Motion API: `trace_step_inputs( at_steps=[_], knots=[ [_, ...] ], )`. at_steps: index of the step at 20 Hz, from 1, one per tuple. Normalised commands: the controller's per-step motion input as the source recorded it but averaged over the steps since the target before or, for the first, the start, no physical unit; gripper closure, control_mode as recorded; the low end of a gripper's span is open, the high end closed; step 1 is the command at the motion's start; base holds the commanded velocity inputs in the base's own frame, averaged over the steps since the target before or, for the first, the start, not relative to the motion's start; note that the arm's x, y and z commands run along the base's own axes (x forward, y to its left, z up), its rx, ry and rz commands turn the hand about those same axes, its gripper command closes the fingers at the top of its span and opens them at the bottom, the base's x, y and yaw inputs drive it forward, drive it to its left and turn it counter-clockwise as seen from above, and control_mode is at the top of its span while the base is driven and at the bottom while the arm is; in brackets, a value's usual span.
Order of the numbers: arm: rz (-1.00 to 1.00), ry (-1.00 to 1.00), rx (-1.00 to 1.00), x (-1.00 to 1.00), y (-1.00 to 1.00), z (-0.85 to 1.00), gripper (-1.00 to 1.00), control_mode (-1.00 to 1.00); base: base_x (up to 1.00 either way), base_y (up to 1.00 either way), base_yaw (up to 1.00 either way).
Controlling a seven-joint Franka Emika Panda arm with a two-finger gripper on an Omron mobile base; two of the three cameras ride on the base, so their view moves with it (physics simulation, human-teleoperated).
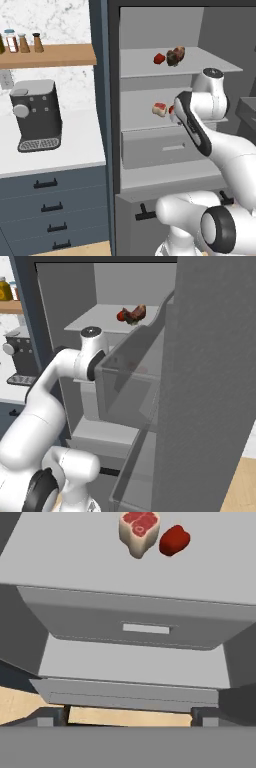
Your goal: Place one bell pepper and one steak in each tupperware on the nearby counter, to pack two identical lunches.
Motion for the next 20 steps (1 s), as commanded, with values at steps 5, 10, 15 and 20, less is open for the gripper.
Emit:
trace_step_inputs(
  at_steps=[5, 10, 15, 20],
  knots=[
    [-0.01, -0.15, -0.10, 0.36, -0.04, 0.03, -1.00, -1.00, 0.00, 0.00, 0.00],
    [-0.03, -0.18, -0.04, 0.20, 0.00, -0.05, -1.00, -1.00, 0.00, 0.00, 0.00],
    [0.00, -0.21, 0.08, 0.01, 0.00, -0.36, -1.00, -1.00, 0.00, 0.00, 0.00],
    [0.00, -0.23, 0.13, 0.03, 0.19, -0.06, -1.00, -1.00, 0.00, 0.00, 0.00]
  ],
)
